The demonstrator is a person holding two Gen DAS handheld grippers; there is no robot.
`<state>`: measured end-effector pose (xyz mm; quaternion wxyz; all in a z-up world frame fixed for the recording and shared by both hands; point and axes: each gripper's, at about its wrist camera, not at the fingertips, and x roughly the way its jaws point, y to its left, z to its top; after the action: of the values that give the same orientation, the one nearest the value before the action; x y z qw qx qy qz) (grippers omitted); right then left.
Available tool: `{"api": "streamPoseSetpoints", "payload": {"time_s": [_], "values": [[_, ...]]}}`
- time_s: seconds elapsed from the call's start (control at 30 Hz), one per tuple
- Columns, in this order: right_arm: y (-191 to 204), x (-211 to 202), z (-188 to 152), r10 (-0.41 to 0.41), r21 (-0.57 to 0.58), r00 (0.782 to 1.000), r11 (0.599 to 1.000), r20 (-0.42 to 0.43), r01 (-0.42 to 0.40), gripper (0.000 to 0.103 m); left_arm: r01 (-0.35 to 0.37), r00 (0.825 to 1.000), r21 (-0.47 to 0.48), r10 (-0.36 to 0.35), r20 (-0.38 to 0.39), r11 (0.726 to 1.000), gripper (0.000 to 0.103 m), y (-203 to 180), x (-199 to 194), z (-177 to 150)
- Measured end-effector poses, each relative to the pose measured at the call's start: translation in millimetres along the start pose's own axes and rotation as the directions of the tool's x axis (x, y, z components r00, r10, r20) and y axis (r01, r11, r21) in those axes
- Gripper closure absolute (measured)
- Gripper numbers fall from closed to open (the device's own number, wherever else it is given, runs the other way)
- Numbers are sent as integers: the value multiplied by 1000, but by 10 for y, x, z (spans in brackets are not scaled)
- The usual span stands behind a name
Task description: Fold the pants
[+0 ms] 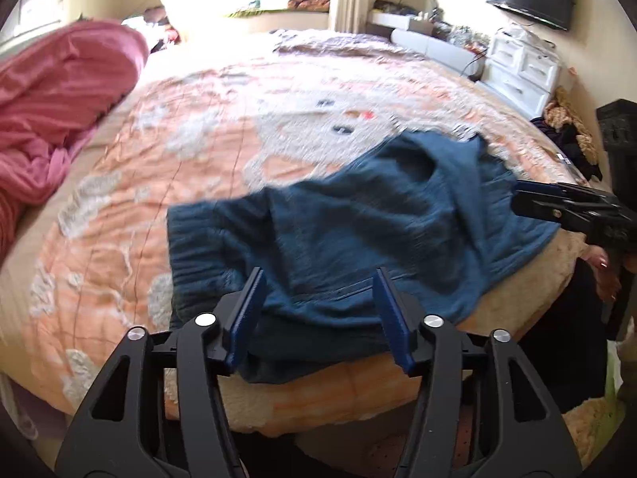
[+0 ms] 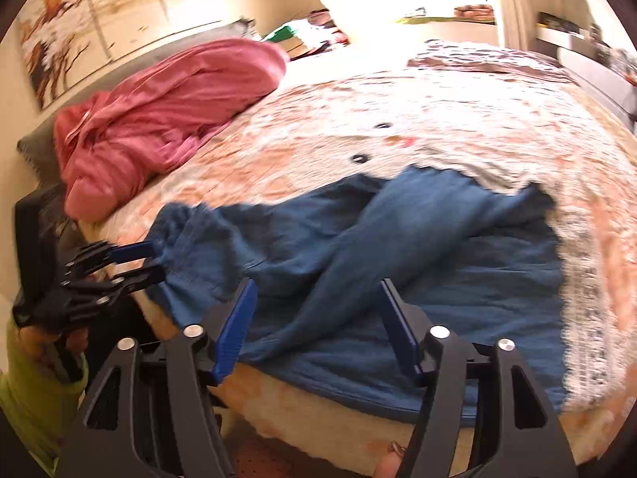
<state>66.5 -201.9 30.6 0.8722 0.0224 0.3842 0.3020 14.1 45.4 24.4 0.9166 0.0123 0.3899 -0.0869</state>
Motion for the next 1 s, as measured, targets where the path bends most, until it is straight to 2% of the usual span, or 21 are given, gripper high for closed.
{"api": "streamPoseSetpoints", "payload": {"time_s": [0.17,0.23,0.47,0.67,0.8,0.97,1.0], "values": [[-229,-176,7,-63,41,997,997,33,62,36,65,997,27,-66,41,998,46,-197,-100,144],[-292,-223,23,-79,60,996,995,41,77,31,97,995,42,-98,36,994,40,-301,-52,203],[-507,-357,112,-151,104,985,984,77,143,21,198,980,72,-198,-10,978,35,-670,164,307],[-647,-344,235,-188,116,979,977,75,179,15,303,952,47,-300,-61,952,35,-887,425,416],[-704,-277,305,-197,116,979,975,59,190,15,374,922,-3,-373,-102,927,35,-933,686,555],[-768,-174,471,-232,88,972,970,43,228,15,383,913,-28,-383,-142,923,54,-957,1014,720],[-783,-131,515,-231,78,972,971,37,228,15,387,910,-33,-387,-151,922,61,-957,1076,740]]}}
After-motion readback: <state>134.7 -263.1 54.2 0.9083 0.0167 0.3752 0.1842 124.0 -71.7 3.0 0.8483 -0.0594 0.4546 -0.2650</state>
